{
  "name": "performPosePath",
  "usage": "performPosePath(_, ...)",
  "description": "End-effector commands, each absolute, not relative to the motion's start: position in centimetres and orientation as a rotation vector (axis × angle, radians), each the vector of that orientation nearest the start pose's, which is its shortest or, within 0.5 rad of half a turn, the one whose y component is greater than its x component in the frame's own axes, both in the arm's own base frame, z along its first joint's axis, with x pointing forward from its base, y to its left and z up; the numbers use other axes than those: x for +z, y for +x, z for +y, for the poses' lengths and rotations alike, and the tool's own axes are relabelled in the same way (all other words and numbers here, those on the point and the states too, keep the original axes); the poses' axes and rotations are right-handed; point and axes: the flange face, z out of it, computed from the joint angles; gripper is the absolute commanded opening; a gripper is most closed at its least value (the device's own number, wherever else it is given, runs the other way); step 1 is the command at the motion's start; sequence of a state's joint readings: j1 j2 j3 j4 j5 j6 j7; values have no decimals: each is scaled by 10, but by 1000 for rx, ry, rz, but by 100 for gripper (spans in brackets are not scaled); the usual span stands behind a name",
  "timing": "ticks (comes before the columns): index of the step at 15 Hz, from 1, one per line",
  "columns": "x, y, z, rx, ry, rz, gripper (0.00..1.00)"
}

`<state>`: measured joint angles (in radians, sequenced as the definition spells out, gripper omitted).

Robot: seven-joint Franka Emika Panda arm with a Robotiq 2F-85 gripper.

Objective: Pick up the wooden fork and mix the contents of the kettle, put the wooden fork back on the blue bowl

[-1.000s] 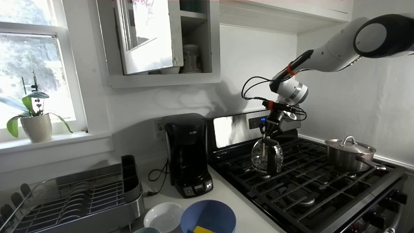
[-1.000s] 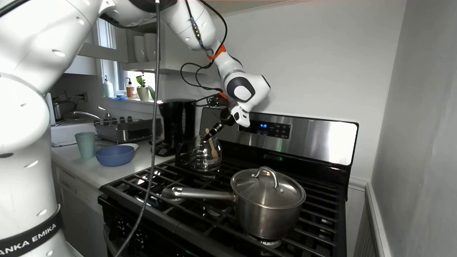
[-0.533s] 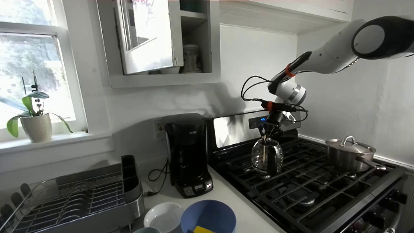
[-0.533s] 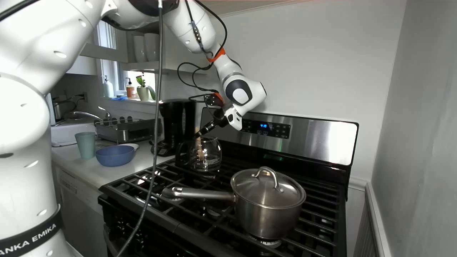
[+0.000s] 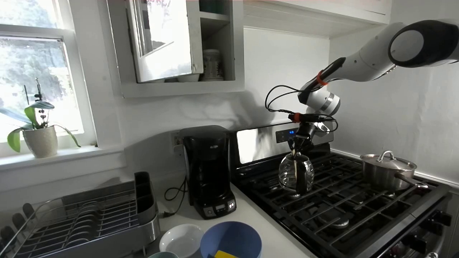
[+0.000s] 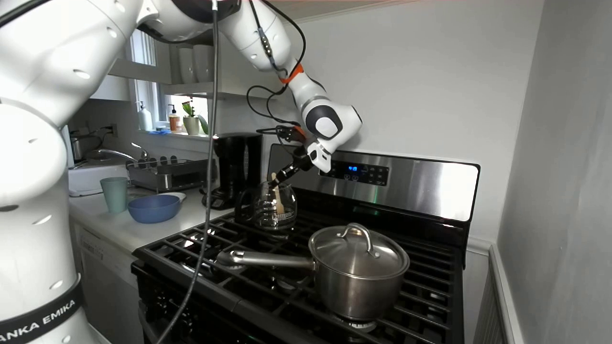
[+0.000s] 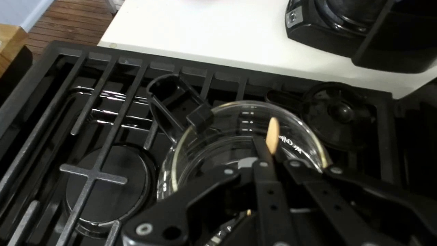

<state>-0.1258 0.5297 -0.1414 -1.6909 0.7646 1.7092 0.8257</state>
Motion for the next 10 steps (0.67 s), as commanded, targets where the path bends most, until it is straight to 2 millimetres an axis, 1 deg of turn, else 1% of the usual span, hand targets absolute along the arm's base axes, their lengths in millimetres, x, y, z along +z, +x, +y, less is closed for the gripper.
performPosePath(1, 285, 636, -89, 724, -1964, 1652, 1)
performPosePath(3, 283, 638, -83, 716, -1988, 1582, 1)
performPosePath(6, 282, 635, -74, 807, -1991, 1476, 1)
performPosePath(9, 282, 627, -71, 921, -1998, 1392, 1)
performPosePath(10, 282, 624, -71, 961, -2003, 1389, 1)
